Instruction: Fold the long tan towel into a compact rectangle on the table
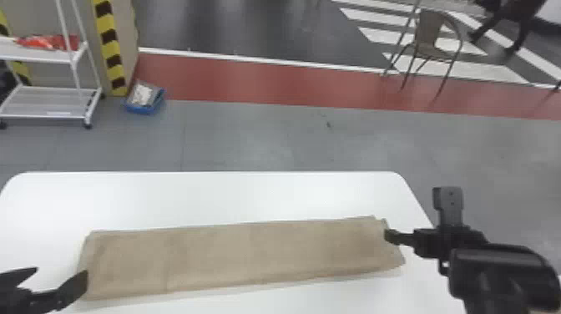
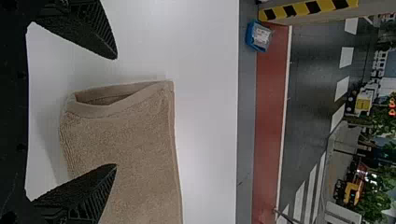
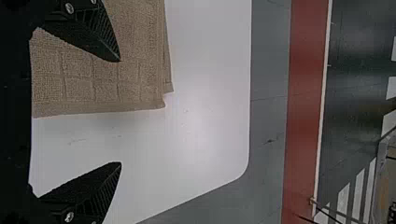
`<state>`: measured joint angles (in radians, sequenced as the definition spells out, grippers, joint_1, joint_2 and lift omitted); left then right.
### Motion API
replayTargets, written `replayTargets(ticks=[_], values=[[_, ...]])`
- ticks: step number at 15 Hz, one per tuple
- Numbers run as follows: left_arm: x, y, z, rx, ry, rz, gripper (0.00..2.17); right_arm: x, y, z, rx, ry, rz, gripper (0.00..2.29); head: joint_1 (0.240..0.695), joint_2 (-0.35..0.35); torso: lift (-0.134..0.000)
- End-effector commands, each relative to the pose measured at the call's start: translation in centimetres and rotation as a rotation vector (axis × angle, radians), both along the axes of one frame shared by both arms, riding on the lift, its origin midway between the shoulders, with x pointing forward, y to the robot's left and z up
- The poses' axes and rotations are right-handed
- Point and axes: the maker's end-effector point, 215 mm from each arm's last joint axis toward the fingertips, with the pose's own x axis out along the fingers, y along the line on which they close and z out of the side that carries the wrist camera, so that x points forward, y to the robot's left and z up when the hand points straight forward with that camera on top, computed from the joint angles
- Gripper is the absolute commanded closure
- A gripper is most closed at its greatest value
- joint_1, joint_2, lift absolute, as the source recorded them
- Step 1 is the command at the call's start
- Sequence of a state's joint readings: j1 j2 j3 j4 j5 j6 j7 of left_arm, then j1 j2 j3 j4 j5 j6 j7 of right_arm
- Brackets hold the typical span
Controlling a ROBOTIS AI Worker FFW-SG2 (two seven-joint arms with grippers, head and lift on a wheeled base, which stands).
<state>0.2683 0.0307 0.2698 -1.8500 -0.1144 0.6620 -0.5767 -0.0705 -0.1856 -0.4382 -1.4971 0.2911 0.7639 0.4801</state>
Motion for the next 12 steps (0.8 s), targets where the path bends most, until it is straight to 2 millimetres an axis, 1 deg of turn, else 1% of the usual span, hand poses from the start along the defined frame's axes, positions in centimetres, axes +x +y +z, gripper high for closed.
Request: replayTargets(ticks=[1, 12], values=[[-0.01, 0.02, -0.01, 0.001, 0.000, 0.000, 0.05, -0.12, 0.00, -0.11, 0.002, 0.003, -0.001, 0.10, 0.695, -0.248, 0.000], [-0.40, -0.10, -0.03, -0.001, 0.002, -0.006, 0.05, -0.85, -0.02, -0.60, 0.002, 0.018, -0.003, 0.10, 0.695, -0.252, 0.000]])
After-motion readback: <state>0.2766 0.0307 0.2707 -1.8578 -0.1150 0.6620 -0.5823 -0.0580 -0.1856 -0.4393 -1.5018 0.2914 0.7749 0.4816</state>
